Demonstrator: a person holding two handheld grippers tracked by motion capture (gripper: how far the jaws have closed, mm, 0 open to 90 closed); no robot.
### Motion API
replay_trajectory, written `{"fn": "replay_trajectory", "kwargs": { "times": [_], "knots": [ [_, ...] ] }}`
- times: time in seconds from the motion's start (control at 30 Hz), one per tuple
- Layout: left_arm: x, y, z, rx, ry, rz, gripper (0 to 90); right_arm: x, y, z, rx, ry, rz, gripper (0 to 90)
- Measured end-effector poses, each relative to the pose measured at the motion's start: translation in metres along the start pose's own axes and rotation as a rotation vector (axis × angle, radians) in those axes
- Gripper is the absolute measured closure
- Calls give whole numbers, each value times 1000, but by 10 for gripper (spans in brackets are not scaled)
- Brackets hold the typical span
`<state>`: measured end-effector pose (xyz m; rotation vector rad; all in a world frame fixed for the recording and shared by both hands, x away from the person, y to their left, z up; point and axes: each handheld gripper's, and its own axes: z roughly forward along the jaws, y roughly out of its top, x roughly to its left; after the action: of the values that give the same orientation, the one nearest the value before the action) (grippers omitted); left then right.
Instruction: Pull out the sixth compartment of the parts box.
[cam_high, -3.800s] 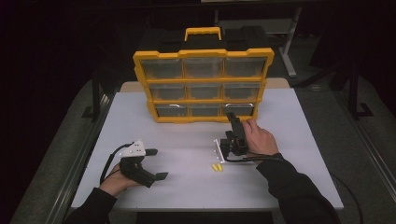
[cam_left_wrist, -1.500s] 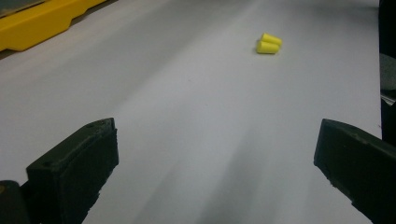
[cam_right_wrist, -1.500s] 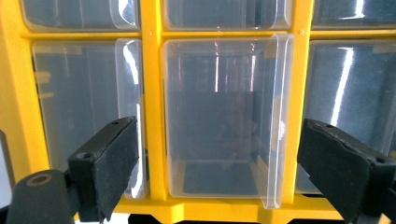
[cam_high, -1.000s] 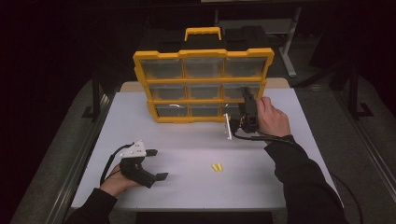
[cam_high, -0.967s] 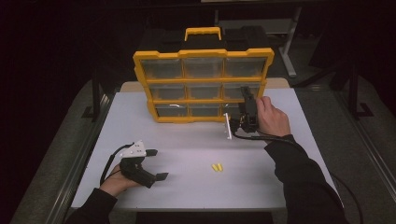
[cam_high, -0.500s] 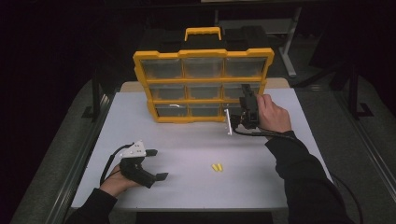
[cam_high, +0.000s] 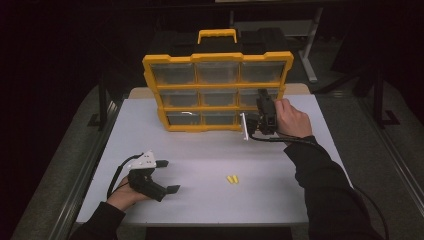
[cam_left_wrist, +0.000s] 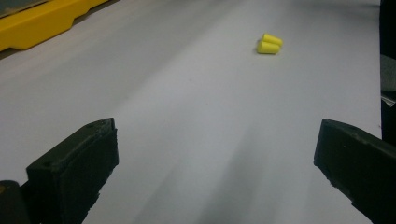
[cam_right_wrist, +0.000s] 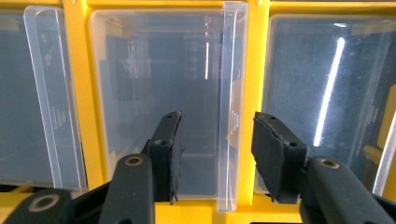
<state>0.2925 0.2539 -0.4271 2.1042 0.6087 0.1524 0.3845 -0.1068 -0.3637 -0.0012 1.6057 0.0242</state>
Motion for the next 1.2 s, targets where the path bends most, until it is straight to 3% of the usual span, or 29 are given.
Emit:
{"fn": "replay_trajectory", "kwargs": {
  "times": [0.6, 1.2],
  "knots": [
    [0, 0, -1, -4, 3, -1, 0, -7, 2, 5, 16, 16, 8, 689],
    [0, 0, -1, -4, 2, -3, 0, -12, 3, 8, 26, 35, 2, 758]
  ]
}}
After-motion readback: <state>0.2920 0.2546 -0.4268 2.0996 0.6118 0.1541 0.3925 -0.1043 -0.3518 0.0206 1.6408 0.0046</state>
